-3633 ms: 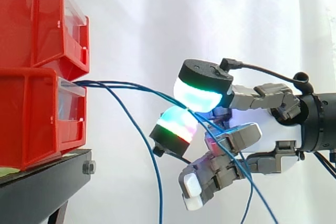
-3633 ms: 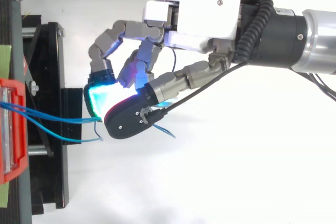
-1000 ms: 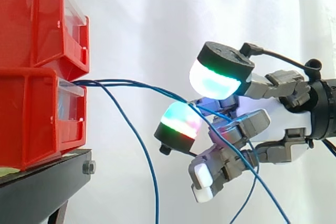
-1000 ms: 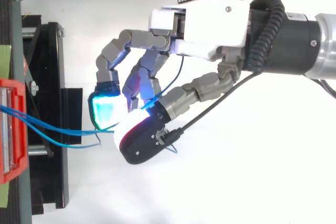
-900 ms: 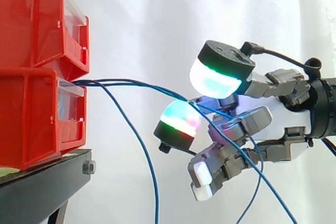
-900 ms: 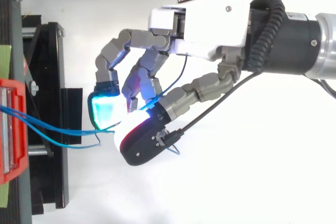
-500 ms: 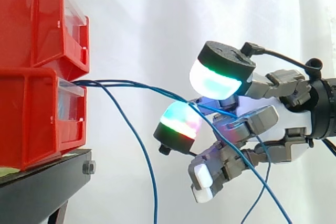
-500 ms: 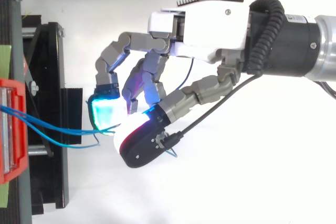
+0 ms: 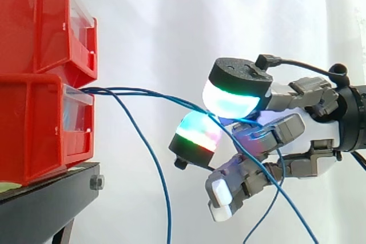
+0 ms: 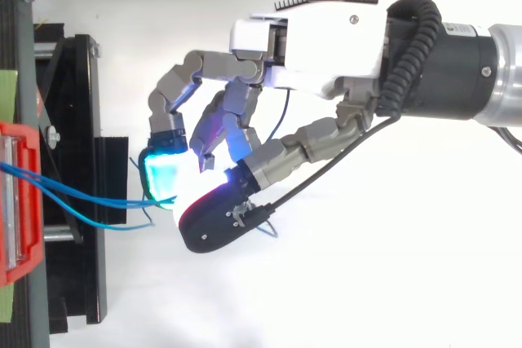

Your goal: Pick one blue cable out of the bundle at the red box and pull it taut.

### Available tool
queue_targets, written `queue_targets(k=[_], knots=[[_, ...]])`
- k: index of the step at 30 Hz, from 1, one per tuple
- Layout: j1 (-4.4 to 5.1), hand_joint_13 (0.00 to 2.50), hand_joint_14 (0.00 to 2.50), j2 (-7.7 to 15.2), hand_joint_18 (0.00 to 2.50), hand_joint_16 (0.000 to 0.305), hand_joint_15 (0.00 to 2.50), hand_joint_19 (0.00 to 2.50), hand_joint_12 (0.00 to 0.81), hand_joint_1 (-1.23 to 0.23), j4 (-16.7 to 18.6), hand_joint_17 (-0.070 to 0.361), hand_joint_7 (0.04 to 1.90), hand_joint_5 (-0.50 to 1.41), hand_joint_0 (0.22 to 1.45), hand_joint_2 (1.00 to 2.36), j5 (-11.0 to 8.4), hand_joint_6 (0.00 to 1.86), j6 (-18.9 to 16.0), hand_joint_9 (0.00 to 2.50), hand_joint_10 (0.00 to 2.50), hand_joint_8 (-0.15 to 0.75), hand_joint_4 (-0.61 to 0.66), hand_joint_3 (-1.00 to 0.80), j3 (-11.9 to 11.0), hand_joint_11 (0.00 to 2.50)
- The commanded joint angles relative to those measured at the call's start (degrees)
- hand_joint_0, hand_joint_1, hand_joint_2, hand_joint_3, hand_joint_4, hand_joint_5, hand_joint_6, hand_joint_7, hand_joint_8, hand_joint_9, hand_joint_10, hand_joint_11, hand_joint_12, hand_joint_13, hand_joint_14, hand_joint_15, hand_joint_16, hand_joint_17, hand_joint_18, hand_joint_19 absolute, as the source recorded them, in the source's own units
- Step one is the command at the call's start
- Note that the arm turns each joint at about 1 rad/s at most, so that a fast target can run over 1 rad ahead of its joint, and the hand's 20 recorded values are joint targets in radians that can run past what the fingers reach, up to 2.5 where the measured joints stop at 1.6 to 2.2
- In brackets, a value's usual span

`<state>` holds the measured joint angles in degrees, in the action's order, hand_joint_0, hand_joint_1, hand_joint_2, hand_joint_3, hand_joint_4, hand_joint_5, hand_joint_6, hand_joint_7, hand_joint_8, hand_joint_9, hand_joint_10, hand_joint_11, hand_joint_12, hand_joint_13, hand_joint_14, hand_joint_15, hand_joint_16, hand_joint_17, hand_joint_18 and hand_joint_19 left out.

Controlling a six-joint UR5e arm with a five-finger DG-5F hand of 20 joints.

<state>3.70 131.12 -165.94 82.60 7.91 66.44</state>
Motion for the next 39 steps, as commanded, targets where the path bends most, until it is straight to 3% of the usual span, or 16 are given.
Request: queue_targets(k=[1, 8, 10, 22, 32, 39], knots=[[0.08, 0.99, 0.03, -0.1, 0.69, 0.052, 0.64, 0.45, 0.364, -0.75, 0.0, 0.116, 0.95, -0.19, 0.62, 1.02, 0.02, 0.93, 0.0, 1.34, 0.80, 0.309, 0.10, -0.28, 0.0, 1.49], [0.00, 1.09, 0.03, 0.0, 0.68, 0.051, 0.70, 0.43, 0.355, -0.73, -1.1, 0.114, 0.94, -0.18, 0.61, 1.01, 0.02, 0.93, -0.1, 1.45, 1.22, 0.314, 0.12, -0.29, 0.0, 1.31], [0.08, 1.09, 0.03, -0.1, 0.68, 0.051, 0.71, 0.44, 0.354, -0.72, -1.5, 0.114, 0.93, -0.18, 0.61, 1.01, 0.02, 0.93, -0.1, 1.45, 1.24, 0.315, 0.13, -0.31, 0.0, 1.31], [0.26, 1.11, 0.03, 0.0, 0.68, 0.050, 0.72, 0.44, 0.362, -0.68, -2.2, 0.113, 0.89, -0.18, 0.56, 1.00, 0.02, 0.93, -0.3, 1.46, 1.28, 0.321, 0.13, -0.50, 0.0, 1.30], [0.35, 1.12, 0.03, 0.0, 0.73, 0.055, 0.73, 0.44, 0.374, -0.80, -2.1, 0.124, 0.89, -0.18, 0.51, 1.00, 0.02, 0.93, -0.4, 1.43, 1.31, 0.340, 0.14, -0.50, 0.0, 1.29], [0.44, 1.13, 0.03, 0.0, 0.71, 0.050, 0.74, 0.45, 0.352, -0.73, -2.2, 0.113, 0.94, -0.18, 0.61, 1.01, 0.02, 0.93, -0.4, 1.47, 1.20, 0.317, 0.10, -0.38, 0.0, 1.37]])
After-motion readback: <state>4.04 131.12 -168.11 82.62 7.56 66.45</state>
